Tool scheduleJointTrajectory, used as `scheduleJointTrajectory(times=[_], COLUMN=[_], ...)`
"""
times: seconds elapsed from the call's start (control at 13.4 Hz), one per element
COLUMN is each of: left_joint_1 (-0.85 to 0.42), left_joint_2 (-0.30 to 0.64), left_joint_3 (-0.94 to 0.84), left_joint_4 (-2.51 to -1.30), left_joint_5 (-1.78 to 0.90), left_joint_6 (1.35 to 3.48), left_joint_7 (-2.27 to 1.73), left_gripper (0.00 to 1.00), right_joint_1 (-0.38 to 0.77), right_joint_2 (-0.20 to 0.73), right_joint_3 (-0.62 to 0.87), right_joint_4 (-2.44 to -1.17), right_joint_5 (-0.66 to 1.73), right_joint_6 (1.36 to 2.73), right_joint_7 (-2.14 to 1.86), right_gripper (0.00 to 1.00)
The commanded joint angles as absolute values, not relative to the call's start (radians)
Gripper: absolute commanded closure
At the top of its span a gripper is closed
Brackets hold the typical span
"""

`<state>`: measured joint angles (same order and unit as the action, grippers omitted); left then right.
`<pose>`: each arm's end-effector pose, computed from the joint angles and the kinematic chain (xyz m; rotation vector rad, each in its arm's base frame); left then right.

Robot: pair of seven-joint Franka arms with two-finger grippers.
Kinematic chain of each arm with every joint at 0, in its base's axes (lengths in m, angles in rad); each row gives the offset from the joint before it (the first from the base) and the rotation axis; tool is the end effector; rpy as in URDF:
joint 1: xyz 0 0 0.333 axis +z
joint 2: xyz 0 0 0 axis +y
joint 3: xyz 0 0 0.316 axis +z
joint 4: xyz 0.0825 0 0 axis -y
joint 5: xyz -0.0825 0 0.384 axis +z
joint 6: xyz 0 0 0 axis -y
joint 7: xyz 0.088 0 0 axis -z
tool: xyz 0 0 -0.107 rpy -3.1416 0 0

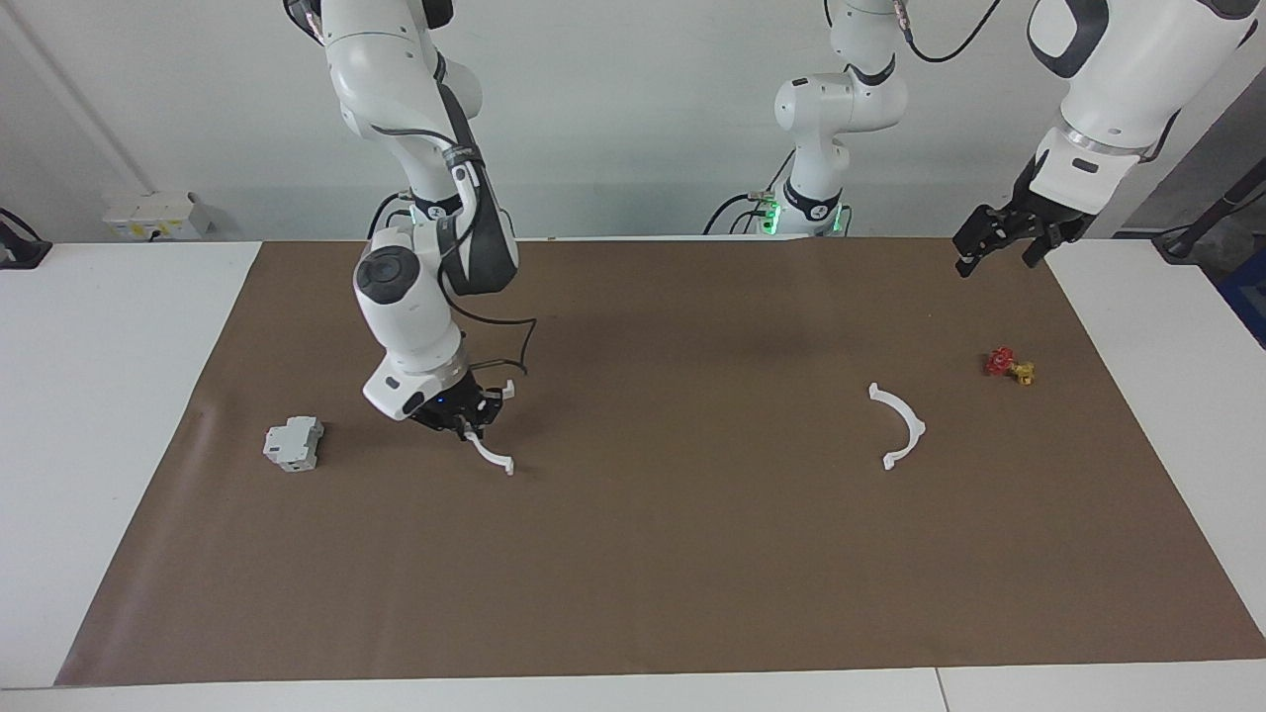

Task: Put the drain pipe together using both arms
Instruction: 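Carry the clamp half toward the table center with the right gripper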

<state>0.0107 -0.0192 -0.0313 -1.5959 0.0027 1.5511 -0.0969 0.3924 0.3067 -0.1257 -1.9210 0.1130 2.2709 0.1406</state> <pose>0.5460 -0.0111 0.6215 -3.1343 -0.1197 0.0398 0.5974 0.1701 0.3385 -3.0809 -0.0954 -0.0547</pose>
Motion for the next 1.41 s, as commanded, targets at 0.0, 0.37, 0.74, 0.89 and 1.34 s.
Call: scheduleJointTrajectory(times=[0.0,0.37,0.74,0.89,1.34], left_joint_1=[0.017,0.017,0.017,0.017,0.017], left_joint_2=[-0.043,-0.043,-0.043,-0.043,-0.043], left_joint_3=[-0.034,-0.034,-0.034,-0.034,-0.034], left_joint_4=[-1.617,-1.617,-1.617,-1.617,-1.617], left_joint_5=[-0.006,-0.006,-0.006,-0.006,-0.006], left_joint_6=[1.546,1.546,1.546,1.546,1.546], left_joint_7=[-0.091,-0.091,-0.091,-0.091,-0.091], left_gripper=[0.00,0.00,0.00,0.00,0.00], right_joint_1=[0.490,0.600,0.643,0.646,0.670], right_joint_2=[0.334,0.448,0.477,0.480,0.480], right_joint_3=[-0.130,-0.130,-0.130,-0.129,-0.130], right_joint_4=[-1.887,-1.766,-1.775,-1.779,-1.796], right_joint_5=[0.088,0.069,0.068,0.067,0.063], right_joint_6=[2.278,2.305,2.352,2.362,2.367], right_joint_7=[0.280,0.452,0.457,0.457,0.456], right_gripper=[1.00,1.00,1.00,1.00,1.00])
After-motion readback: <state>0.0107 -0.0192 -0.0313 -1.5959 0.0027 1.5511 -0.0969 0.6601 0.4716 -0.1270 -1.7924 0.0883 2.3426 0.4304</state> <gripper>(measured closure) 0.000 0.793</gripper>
